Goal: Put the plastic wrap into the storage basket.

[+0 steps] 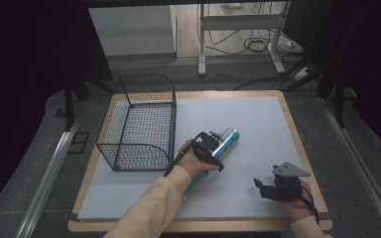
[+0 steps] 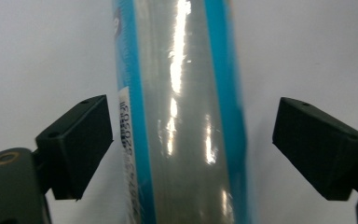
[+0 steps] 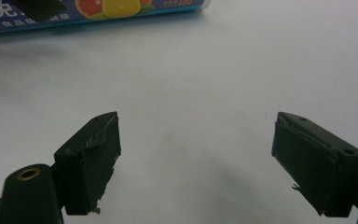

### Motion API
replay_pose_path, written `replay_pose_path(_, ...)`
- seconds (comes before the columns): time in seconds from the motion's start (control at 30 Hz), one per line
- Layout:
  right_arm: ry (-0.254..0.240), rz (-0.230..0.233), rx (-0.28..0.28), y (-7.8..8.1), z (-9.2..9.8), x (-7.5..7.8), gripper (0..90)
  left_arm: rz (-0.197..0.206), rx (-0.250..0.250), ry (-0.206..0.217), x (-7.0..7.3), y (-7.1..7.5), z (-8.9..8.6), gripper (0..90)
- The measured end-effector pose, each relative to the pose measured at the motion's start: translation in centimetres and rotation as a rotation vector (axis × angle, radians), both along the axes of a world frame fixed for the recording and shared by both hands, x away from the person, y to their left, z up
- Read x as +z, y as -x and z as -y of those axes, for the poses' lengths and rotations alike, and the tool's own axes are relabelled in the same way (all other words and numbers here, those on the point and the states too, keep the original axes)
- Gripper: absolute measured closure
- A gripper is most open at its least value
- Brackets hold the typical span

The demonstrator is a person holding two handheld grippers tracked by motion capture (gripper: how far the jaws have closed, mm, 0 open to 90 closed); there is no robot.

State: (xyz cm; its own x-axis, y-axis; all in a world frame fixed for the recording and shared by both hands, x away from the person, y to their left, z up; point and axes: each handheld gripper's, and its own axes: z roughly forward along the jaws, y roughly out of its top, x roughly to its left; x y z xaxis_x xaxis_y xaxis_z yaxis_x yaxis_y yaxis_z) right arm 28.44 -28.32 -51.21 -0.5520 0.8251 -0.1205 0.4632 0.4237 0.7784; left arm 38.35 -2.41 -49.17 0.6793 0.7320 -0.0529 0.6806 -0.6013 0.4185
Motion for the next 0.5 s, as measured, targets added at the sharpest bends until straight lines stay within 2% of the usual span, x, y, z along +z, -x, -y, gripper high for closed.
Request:
replay_pose_path(0.1,0.003,0.001,0.000,0.0,0.0,0.0,15.9,-0.035,-0.003,0.003,-0.5,-0.5,0.2,19.7)
replay_pose_path(0.27,0.007,0.000,-0.003,0.0,0.0,0.0,15.9,-0.057,0.013,-0.046,-1.4,-0.8,0.5,29.6)
replay_pose_path(0.5,0.010,0.004,-0.037,-0.2,0.3,0.0,16.0,-0.073,0.023,-0.051,-1.2,-0.9,0.5,31.2)
